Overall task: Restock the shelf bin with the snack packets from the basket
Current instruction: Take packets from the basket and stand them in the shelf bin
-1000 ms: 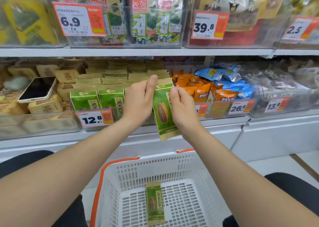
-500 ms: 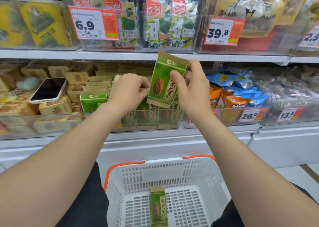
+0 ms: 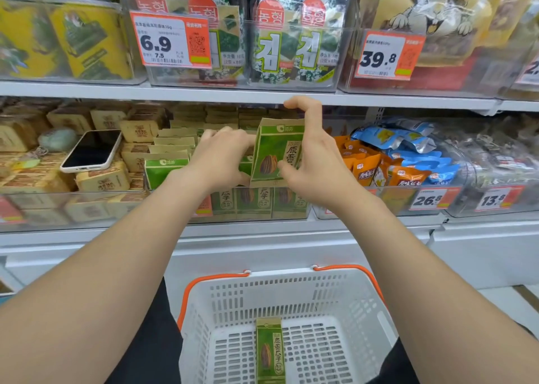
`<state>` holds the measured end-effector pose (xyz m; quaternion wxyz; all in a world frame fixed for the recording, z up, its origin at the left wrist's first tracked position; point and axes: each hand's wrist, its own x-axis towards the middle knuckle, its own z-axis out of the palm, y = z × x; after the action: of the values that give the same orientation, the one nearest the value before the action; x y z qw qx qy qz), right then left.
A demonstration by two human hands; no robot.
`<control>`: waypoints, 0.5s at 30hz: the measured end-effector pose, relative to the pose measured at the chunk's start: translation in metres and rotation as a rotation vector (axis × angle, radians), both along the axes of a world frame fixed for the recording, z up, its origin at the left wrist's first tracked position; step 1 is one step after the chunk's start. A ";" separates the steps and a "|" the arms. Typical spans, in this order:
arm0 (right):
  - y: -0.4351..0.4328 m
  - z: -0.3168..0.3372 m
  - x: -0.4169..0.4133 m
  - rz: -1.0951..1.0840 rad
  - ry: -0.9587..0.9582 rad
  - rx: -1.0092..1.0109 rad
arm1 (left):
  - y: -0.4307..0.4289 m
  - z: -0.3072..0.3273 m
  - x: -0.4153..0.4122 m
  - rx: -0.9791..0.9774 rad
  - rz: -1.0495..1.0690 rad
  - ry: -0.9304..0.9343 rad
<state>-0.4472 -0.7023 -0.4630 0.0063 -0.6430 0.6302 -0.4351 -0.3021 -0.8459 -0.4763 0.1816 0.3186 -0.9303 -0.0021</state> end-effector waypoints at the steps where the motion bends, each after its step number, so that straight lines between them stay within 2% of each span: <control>1: 0.000 0.001 0.001 0.004 0.008 0.000 | 0.000 0.000 0.001 -0.002 -0.003 -0.019; 5: -0.001 0.001 0.001 -0.023 0.020 -0.049 | -0.002 -0.002 0.000 -0.044 0.010 -0.056; 10: -0.005 -0.002 0.003 -0.004 -0.008 -0.002 | -0.005 0.001 0.001 -0.080 -0.019 -0.007; 15: -0.009 -0.010 0.002 -0.056 0.052 -0.082 | -0.010 -0.004 0.000 -0.155 -0.067 0.042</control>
<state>-0.4450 -0.7112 -0.4733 -0.0487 -0.6360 0.6294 -0.4438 -0.3023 -0.8561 -0.4800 0.2249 0.2720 -0.9339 0.0572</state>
